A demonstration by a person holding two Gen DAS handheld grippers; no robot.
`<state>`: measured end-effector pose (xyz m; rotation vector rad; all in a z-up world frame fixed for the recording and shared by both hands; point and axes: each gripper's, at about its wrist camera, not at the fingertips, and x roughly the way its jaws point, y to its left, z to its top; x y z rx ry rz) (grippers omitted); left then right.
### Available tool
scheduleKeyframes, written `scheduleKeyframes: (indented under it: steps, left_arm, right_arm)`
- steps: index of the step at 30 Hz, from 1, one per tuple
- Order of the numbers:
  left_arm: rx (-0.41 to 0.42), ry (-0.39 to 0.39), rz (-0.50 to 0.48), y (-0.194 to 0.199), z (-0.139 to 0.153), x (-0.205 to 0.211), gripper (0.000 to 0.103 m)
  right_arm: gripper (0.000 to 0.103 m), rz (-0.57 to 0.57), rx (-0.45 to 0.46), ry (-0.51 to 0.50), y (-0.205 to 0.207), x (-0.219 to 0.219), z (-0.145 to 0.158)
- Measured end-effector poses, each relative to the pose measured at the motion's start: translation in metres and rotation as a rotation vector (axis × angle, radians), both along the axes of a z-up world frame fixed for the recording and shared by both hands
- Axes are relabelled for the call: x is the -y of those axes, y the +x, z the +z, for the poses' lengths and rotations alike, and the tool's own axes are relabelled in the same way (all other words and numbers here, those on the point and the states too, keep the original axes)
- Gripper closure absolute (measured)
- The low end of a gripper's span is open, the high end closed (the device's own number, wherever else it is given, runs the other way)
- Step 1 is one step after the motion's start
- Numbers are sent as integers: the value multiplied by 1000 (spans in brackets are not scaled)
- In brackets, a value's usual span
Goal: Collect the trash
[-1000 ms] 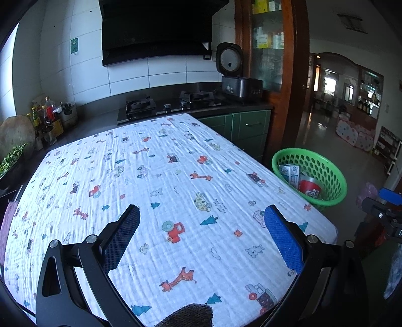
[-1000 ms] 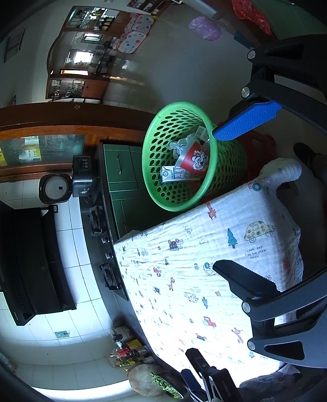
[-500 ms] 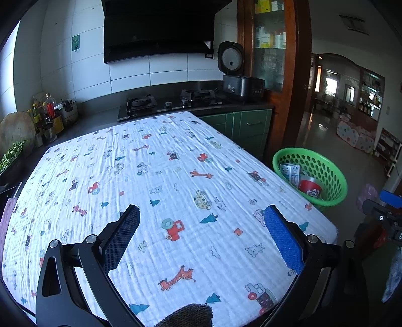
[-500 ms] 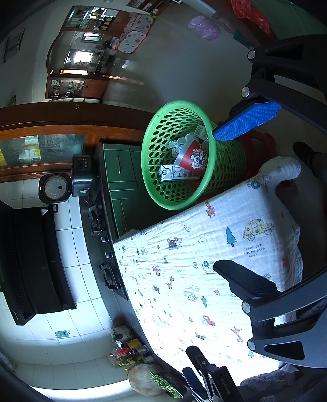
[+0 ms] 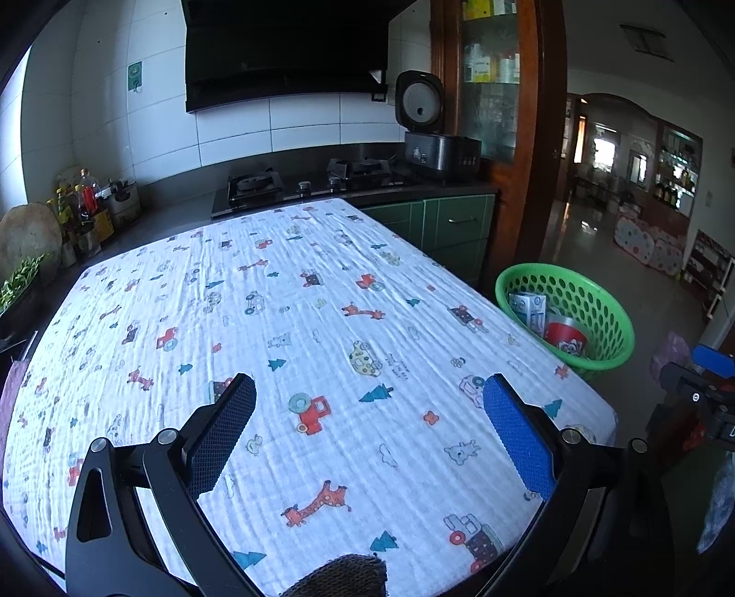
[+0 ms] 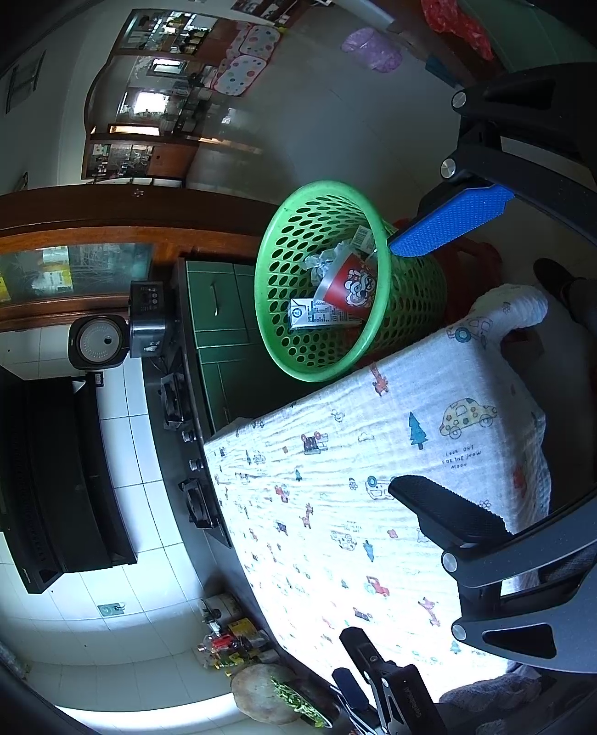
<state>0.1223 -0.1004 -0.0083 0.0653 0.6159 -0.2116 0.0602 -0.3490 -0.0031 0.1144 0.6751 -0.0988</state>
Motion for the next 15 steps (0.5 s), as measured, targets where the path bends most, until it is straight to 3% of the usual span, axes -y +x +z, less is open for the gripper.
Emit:
scheduleKeyframes:
  steps: [15]
  left_arm:
    - [1,2,1,-1,0,0,5]
  right_arm:
    - [10,2,-1,-1,0,-1,-2]
